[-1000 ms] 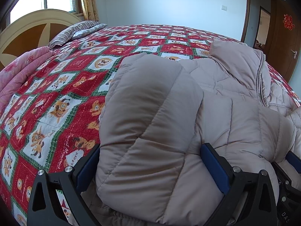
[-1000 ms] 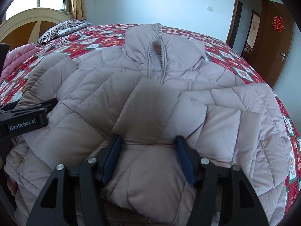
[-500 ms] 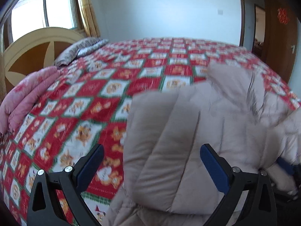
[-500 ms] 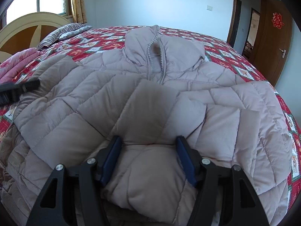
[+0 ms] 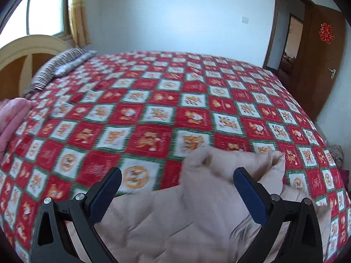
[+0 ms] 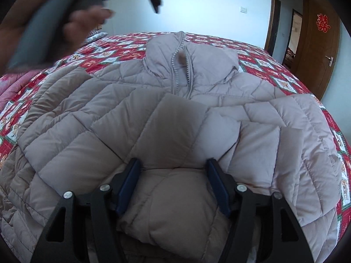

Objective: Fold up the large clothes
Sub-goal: 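Grasp the jacket side edge with the left tool while the right tool grasps the hem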

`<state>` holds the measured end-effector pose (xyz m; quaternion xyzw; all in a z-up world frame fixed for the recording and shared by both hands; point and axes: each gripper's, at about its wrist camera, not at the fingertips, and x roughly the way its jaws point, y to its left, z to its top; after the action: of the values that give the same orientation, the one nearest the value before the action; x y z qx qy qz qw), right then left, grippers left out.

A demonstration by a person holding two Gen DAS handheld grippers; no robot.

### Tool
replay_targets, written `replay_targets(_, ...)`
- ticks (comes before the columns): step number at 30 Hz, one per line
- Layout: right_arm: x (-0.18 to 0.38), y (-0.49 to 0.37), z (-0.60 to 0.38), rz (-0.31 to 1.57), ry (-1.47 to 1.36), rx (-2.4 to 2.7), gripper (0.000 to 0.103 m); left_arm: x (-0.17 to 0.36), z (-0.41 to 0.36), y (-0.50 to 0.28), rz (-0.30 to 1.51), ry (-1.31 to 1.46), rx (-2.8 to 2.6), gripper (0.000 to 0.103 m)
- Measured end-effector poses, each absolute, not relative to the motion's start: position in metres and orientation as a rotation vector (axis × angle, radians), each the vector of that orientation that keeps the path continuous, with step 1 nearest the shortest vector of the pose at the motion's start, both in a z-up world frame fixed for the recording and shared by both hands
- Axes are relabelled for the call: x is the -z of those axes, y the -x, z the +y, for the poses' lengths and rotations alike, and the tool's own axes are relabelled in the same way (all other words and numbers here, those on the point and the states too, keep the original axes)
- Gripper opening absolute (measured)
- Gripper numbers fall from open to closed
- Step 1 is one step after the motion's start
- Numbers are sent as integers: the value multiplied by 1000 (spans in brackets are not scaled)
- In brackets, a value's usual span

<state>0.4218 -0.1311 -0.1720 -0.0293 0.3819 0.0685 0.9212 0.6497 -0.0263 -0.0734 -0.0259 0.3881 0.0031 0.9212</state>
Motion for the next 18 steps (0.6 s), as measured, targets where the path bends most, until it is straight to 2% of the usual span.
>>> replay_targets(4,172,-422,-133,784,44,-149,68,96,-56,-684,863,-46,-47,102)
replay_targets(9,172,-422,-136,782,29,-161,69,122,-63,-689,911,-108,-7,101)
replay_targets(10,172,-422,-136,781,21,-167,70,125,-62,-687,911,-116,7,90)
replay_targets(11,171,-422,-139,779,7,-177,70,128,-60,-685,926,-116,35,68)
replay_targets(12,170,-422,-143,777,-21,-193,70,131,-56,-685,950,-96,67,56)
replay_targets(13,168,-422,-149,774,-57,-214,71,133,-51,-683,971,-70,92,39)
replay_targets(18,146,-424,-157,782,-2,-186,72,138,-36,-669,957,-91,118,32)
